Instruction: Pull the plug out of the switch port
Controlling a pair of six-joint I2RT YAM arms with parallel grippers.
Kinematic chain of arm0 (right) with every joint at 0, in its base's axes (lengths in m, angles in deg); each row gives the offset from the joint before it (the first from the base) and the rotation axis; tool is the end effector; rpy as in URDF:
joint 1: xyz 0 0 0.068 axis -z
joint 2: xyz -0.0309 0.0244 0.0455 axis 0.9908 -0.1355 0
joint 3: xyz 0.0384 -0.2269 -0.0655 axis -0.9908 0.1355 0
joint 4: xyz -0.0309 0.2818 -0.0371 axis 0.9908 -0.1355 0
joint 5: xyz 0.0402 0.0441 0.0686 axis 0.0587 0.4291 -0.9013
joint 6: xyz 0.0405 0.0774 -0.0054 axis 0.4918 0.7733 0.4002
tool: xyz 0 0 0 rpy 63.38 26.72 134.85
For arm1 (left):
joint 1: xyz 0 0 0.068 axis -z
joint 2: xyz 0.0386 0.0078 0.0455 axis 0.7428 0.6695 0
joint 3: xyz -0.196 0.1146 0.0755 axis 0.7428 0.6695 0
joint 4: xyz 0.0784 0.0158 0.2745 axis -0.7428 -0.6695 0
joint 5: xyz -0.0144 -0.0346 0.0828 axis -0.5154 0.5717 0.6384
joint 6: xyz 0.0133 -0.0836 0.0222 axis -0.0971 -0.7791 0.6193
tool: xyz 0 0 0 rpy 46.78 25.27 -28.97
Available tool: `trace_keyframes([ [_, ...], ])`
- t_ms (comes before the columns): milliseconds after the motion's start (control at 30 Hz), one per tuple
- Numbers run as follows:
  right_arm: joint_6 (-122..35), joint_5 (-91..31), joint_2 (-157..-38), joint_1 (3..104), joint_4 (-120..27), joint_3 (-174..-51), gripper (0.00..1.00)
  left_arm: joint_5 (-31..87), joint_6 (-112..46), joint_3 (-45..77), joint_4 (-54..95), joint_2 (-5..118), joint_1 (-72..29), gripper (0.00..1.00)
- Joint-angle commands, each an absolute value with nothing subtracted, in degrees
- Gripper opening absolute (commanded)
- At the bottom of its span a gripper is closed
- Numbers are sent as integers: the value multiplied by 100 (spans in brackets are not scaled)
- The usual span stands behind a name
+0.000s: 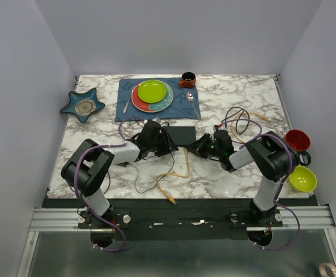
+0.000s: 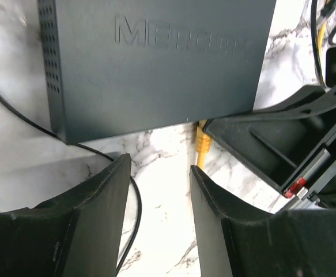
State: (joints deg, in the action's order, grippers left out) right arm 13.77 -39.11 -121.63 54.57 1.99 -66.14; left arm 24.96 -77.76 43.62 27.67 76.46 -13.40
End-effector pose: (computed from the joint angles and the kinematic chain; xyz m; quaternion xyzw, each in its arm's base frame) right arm 0.2872 0.1756 0.0180 0.1933 0.8284 0.4526 0.2673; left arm 0.2969 -0.2234 0.0681 -0.1315 0.9006 -0.3519 0.2185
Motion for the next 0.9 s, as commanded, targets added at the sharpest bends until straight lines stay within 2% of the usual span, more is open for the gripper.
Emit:
trace_keyframes([
  [0, 1062, -3892, -12341, 5479, -38, -6473, 1, 2158, -8070, 4445, 3341, 7673, -1255, 54],
  [433, 588, -4094, -12077, 5488, -513, -6499, 1, 2052, -8334, 4041, 3684, 8341, -1097, 52],
  [867, 544, -4621, -11945, 5470, -135, -5919, 1, 2254, -8448, 3883, 3737, 8473, -1097, 52],
])
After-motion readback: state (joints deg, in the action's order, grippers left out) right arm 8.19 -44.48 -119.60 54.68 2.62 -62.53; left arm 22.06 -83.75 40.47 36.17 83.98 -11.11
